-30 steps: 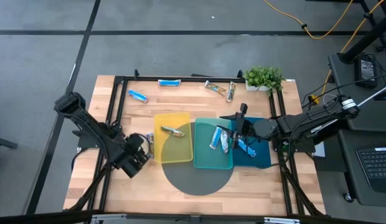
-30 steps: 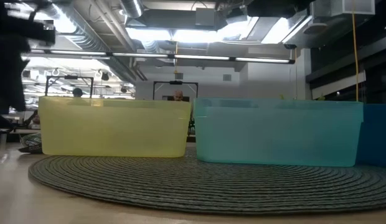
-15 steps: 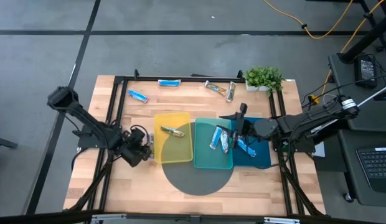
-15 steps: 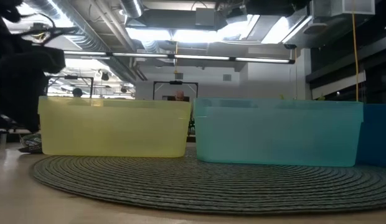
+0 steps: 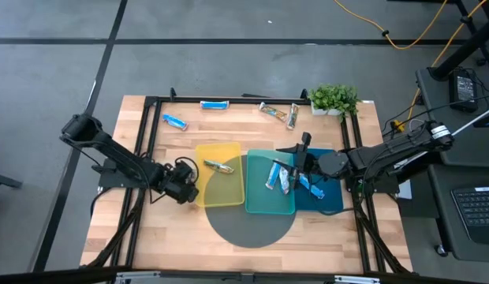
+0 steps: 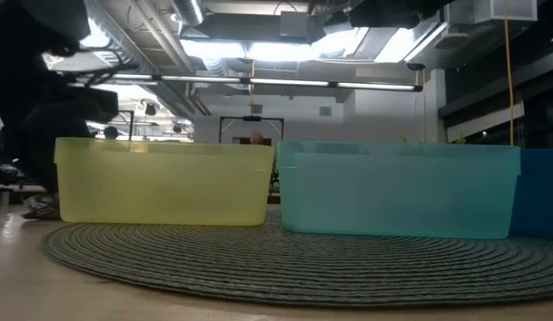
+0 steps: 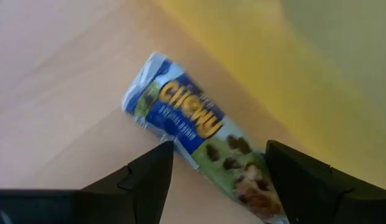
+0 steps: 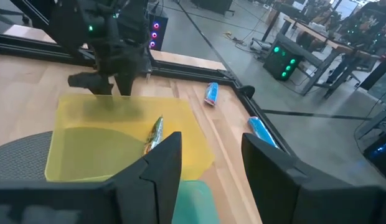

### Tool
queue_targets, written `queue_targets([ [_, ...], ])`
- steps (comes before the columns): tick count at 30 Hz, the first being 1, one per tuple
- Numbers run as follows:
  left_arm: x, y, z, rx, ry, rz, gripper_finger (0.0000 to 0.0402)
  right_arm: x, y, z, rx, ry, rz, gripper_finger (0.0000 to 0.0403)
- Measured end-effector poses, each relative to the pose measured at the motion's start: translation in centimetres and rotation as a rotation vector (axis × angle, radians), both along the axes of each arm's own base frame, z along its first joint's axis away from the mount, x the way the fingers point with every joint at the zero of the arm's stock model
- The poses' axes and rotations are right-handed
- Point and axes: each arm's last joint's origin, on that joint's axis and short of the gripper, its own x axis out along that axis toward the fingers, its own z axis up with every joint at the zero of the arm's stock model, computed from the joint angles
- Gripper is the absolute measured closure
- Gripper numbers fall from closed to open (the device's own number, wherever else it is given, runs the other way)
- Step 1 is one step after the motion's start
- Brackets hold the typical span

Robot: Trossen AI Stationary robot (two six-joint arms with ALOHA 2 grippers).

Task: Pick and place Granola Bars by type
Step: Put the blue granola bar into the blue bin

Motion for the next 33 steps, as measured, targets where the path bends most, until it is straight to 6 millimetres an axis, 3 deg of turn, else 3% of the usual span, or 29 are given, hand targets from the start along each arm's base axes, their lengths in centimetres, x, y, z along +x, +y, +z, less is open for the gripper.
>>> queue_targets([
  [11,-0.1,-0.5,-1.2,0.016,0.087,-0.032,0.0166,0.0,0.0,-0.1,0.001,0.007,0.000,0.0233],
  [33,-1.6,-3.1,-1.0,0.036,0.046,-0.070,0.0317,-0.1,0.0,-0.4,0.037,0.030,-0.013,0.0233],
])
